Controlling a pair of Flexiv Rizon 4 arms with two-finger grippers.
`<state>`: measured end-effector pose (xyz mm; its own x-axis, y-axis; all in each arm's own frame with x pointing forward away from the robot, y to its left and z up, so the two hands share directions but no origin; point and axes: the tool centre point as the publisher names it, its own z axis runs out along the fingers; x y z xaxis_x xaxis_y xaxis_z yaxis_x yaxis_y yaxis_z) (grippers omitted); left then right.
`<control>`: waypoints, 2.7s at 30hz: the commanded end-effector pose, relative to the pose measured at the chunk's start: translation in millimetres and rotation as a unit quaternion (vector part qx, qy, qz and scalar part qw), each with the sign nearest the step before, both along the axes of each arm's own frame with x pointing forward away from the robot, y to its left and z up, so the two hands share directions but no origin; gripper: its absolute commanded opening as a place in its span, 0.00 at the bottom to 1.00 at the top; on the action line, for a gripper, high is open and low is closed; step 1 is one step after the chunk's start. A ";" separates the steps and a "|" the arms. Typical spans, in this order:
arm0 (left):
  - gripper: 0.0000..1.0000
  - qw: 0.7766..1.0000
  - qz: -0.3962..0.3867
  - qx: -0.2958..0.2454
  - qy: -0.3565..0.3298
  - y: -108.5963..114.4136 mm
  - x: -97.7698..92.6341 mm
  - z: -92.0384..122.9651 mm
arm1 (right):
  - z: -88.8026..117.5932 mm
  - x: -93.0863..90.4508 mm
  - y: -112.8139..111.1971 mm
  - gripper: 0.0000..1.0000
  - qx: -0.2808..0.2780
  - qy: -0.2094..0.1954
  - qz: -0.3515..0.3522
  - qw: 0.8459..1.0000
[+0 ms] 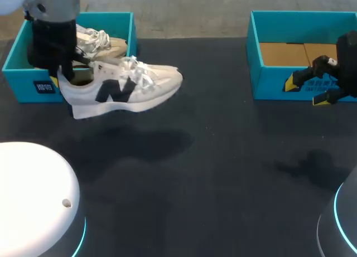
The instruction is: Take the shoe out of the shoebox, open the shoe tongue, remove and reinsert the insole, then place the shoe into the shoebox
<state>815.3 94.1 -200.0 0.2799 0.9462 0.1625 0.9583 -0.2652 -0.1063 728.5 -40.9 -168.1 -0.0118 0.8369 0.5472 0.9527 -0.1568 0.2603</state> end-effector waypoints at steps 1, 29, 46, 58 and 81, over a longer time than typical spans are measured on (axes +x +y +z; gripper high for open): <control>0.00 1.000 0.000 0.008 -0.018 -17.1 -12.8 -4.3 | -0.8 0.2 0.9 1.00 -0.001 0.000 -0.001 1.000; 0.00 0.999 -0.029 0.022 -0.038 -112.2 -76.4 -33.7 | -0.8 0.2 0.9 1.00 -0.001 0.000 -0.001 1.000; 0.00 0.996 0.002 0.038 -0.080 -132.2 -71.4 -112.1 | -0.8 0.2 0.9 1.00 -0.001 0.000 -0.001 1.000; 0.00 0.997 0.012 0.038 -0.070 -137.7 -55.9 -165.2 | -0.8 0.2 0.9 1.00 -0.001 0.000 -0.001 1.000; 0.95 0.996 0.000 0.052 -0.066 -139.0 -51.8 -186.9 | -0.8 0.2 0.9 1.00 -0.001 0.000 -0.001 1.000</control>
<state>763.2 -43.6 -383.2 0.2491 0.9214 0.2982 0.9660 -0.2582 -0.0092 728.5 -41.1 -168.1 -0.0116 0.8369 0.5472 0.9527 -0.1570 0.2604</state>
